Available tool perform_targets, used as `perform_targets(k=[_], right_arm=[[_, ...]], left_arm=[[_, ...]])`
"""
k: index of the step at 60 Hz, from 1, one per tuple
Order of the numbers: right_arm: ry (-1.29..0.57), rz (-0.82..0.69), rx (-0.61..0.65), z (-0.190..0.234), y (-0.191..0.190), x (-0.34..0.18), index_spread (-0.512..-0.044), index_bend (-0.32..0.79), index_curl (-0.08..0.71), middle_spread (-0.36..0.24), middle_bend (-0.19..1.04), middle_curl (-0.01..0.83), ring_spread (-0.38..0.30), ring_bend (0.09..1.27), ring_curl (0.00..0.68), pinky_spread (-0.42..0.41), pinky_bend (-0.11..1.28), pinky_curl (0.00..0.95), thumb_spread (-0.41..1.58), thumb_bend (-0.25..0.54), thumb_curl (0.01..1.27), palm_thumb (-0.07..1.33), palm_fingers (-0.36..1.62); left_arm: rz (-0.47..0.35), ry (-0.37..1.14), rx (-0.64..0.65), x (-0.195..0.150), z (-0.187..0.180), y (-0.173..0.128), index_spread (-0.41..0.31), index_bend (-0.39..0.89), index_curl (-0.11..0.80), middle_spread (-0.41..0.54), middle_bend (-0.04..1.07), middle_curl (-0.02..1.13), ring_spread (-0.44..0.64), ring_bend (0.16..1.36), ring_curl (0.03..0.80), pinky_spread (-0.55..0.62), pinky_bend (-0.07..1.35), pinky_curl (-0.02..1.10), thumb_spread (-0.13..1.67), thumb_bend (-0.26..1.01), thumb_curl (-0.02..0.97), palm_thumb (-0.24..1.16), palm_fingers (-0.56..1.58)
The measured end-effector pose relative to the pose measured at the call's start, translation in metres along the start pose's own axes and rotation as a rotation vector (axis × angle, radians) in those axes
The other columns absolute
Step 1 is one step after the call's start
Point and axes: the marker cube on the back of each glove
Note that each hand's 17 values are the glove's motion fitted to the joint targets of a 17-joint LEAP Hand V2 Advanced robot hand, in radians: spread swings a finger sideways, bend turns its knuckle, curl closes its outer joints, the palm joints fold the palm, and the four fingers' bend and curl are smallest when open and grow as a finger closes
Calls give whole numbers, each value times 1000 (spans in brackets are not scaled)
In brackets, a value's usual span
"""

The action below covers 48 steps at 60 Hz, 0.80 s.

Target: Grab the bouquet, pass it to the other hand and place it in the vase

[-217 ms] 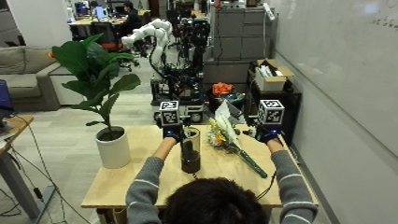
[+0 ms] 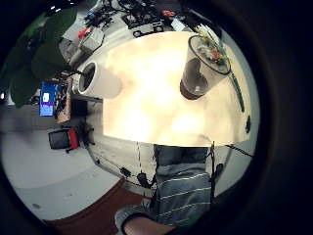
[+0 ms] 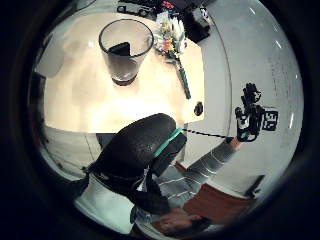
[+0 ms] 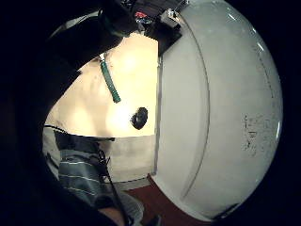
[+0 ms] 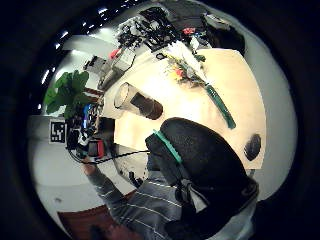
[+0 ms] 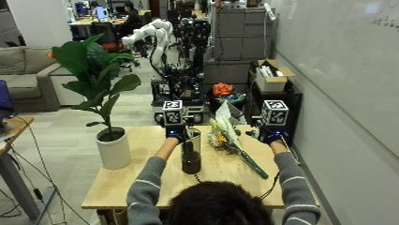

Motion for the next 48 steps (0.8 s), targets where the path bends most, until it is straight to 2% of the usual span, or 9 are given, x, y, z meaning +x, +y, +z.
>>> perform_targets(k=[2, 5, 12, 15, 20, 23, 30, 37, 48], right_arm=[[65, 10, -18, -7, 6, 4, -362, 87, 47, -27, 193, 136, 138, 513, 198, 265, 770, 292, 948, 93, 128, 306, 170], [79, 33, -30, -12, 10, 5, -372, 91, 55, -27, 193, 155, 144, 525, 207, 272, 786, 303, 989, 77, 141, 312, 162], [81, 36, -10, -11, -13, 14, -384, 100, 73, -27, 195, 192, 150, 544, 225, 280, 804, 320, 1048, 39, 167, 327, 142], [74, 52, -9, -18, -4, 4, -386, 101, 80, -27, 194, 205, 152, 553, 233, 281, 808, 324, 1062, 24, 177, 333, 137], [79, 5, -1, -12, -24, 2, -389, 103, 90, -28, 192, 224, 148, 563, 242, 283, 813, 331, 1079, -1, 192, 343, 130], [83, 1, -3, -16, -18, -6, -389, 104, 95, -28, 192, 233, 147, 567, 246, 279, 816, 334, 1086, -12, 200, 348, 125], [90, -3, 0, -24, -11, -20, -391, 105, 106, -28, 191, 252, 146, 573, 254, 277, 822, 340, 1094, -19, 214, 351, 118], [102, 5, -8, -30, -8, -29, -391, 105, 115, -28, 193, 268, 145, 576, 260, 276, 826, 344, 1099, -21, 225, 350, 114], [98, 37, -11, -37, -27, -23, -384, 98, 120, 8, 200, 289, 150, 585, 270, 275, 820, 345, 1102, -21, 236, 347, 120]], left_arm=[[-28, -69, 0, 5, -5, 0, 68, 118, 74, 349, 185, 96, 396, 586, 171, 388, 476, 198, 762, -25, 166, 81, -42], [-33, -82, 5, 8, -11, 4, 71, 120, 87, 362, 186, 111, 412, 598, 179, 401, 481, 212, 789, -27, 183, 77, -52], [51, -42, 96, 27, -51, 49, 73, 120, 112, 378, 185, 141, 434, 612, 194, 417, 484, 237, 826, -30, 217, 70, -66], [30, -41, 80, 23, -46, 41, 74, 120, 121, 382, 184, 152, 439, 616, 198, 421, 484, 245, 834, -30, 229, 67, -71], [-23, -62, 38, 11, -30, 14, 74, 119, 133, 386, 181, 167, 445, 619, 205, 425, 482, 258, 843, -31, 246, 63, -76], [-38, -68, 40, 8, -25, 2, 75, 118, 139, 388, 180, 174, 447, 621, 208, 427, 481, 264, 847, -31, 254, 61, -78], [-7, -63, 47, 14, -33, 12, 75, 117, 150, 390, 178, 188, 450, 622, 214, 430, 477, 277, 851, -32, 271, 57, -83], [-37, -80, 23, 13, -25, -8, 75, 116, 158, 392, 176, 199, 452, 623, 220, 431, 473, 288, 854, -32, 283, 54, -86], [1, -41, 78, 29, -31, -14, 75, 114, 167, 392, 174, 210, 453, 623, 226, 433, 468, 301, 856, -32, 297, 51, -89]])
